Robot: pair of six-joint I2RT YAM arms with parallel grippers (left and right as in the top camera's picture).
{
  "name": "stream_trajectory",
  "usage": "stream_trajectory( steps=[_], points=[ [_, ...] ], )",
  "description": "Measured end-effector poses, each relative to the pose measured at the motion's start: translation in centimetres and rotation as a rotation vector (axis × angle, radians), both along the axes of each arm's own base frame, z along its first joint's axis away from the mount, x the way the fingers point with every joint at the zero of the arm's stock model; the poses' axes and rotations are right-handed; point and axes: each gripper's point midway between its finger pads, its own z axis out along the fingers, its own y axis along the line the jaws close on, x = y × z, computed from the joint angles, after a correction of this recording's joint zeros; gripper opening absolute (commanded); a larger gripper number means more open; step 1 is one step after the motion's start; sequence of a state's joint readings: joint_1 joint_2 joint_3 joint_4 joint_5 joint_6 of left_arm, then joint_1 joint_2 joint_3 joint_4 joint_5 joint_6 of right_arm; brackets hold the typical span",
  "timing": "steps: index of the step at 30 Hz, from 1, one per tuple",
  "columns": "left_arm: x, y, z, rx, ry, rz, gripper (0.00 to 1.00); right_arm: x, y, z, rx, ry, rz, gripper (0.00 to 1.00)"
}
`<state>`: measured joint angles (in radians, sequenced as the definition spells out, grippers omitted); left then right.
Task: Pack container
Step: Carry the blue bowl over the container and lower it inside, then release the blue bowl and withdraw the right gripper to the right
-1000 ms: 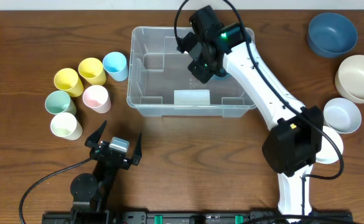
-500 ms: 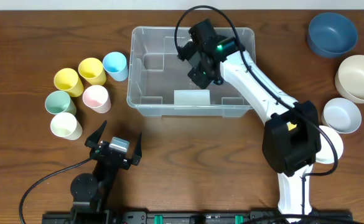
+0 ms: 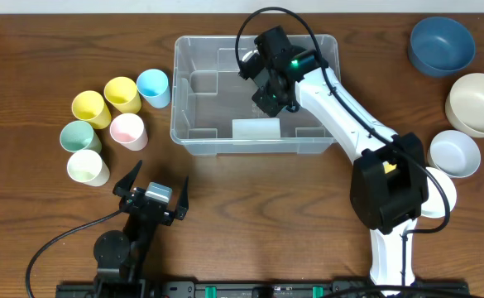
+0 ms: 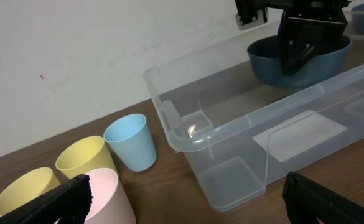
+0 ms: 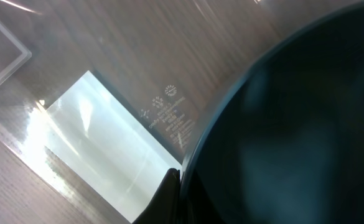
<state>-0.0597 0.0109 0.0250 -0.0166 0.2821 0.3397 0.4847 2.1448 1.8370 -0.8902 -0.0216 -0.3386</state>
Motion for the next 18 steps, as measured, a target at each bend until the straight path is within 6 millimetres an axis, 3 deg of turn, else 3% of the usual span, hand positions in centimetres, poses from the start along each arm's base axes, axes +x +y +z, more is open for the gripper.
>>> stream_trajectory(
  steps=[4, 5, 7, 8, 18],
  points=[
    [0.0, 0.01, 0.0, 0.0, 0.0, 0.0, 0.98, 0.25, 0.1, 0.11, 0.004, -0.011, 0.002, 0.02],
    [0.0, 0.0, -0.01, 0.0, 0.0, 0.0, 0.98, 0.3, 0.11, 0.12, 0.005, -0.013, 0.002, 0.07],
    [0.0, 0.01, 0.0, 0.0, 0.0, 0.0, 0.98, 0.32, 0.07, 0.12, 0.002, -0.015, 0.002, 0.35],
    [0.0, 0.0, 0.0, 0.0, 0.0, 0.0, 0.98, 0.39, 0.04, 0.14, 0.001, -0.018, -0.001, 0.43],
    [0.0, 0.01, -0.01, 0.0, 0.0, 0.0, 0.98, 0.63, -0.16, 0.19, -0.01, -0.029, 0.003, 0.47]
  ],
)
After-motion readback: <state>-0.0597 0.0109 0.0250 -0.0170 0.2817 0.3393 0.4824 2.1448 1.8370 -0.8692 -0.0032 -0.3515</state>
